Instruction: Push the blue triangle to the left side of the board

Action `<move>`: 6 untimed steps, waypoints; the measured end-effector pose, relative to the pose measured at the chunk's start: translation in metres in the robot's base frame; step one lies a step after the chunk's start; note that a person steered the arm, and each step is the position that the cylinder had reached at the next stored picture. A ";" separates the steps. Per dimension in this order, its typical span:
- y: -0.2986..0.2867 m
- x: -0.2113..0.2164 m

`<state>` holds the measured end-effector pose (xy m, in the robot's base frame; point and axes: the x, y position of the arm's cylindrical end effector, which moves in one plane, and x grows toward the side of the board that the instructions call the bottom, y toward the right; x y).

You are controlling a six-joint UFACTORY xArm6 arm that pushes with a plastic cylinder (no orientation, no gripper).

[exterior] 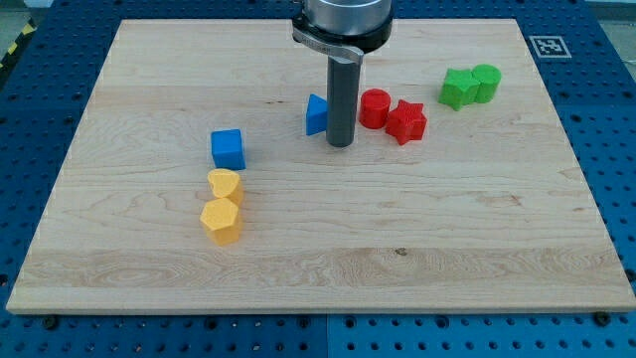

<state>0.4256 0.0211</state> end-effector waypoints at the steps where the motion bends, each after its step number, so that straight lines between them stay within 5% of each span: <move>1: 0.000 -0.007; 6: -0.005 -0.047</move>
<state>0.3790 0.0161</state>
